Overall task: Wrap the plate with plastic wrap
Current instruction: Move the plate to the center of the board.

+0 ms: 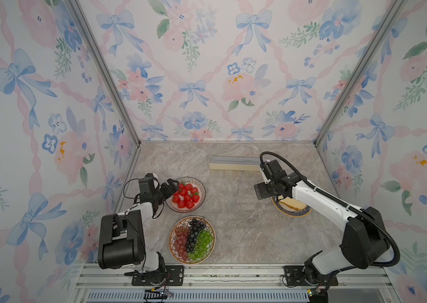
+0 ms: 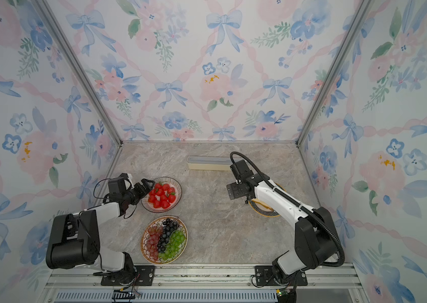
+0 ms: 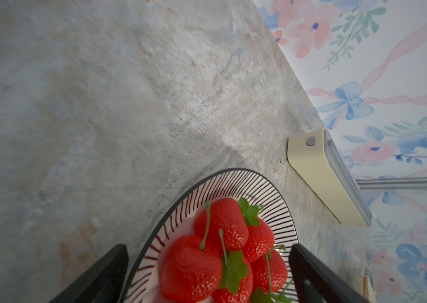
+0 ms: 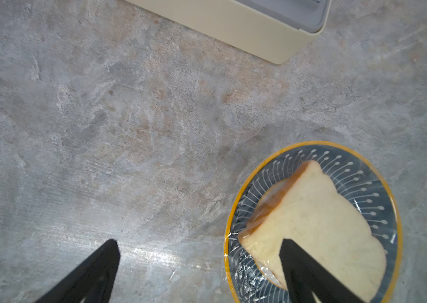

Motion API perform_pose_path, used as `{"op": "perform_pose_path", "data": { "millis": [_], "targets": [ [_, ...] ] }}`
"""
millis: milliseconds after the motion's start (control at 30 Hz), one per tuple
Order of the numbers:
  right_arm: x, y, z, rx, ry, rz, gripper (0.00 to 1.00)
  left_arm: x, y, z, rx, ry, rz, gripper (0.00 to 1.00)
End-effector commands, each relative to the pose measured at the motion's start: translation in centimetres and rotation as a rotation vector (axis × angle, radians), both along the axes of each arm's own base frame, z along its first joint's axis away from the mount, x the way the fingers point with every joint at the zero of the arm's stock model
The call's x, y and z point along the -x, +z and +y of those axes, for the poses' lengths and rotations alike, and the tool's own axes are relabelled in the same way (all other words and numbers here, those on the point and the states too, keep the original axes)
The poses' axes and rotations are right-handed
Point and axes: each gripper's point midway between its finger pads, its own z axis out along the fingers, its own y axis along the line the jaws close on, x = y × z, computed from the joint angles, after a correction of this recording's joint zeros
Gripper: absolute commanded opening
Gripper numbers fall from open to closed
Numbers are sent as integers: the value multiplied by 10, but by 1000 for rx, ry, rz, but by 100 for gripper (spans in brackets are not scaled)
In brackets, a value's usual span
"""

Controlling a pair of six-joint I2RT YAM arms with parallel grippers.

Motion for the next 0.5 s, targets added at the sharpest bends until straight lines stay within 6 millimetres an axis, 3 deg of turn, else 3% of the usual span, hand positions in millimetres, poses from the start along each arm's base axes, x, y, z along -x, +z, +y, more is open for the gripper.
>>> {"op": "perform_pose_path", "data": {
  "millis": [0,333,467],
  "targets": [
    [5,1,-7,-24,-23,5,97,-6,4,-34,19,-110,-18,98],
    [9,0,-22,-92,-100,23,97,-1,17,-163,59,-313,-34,98],
    [11,0,-29,-118,-133,32,97,-9,30,-209,84,-389,-67,98]
  ]
}}
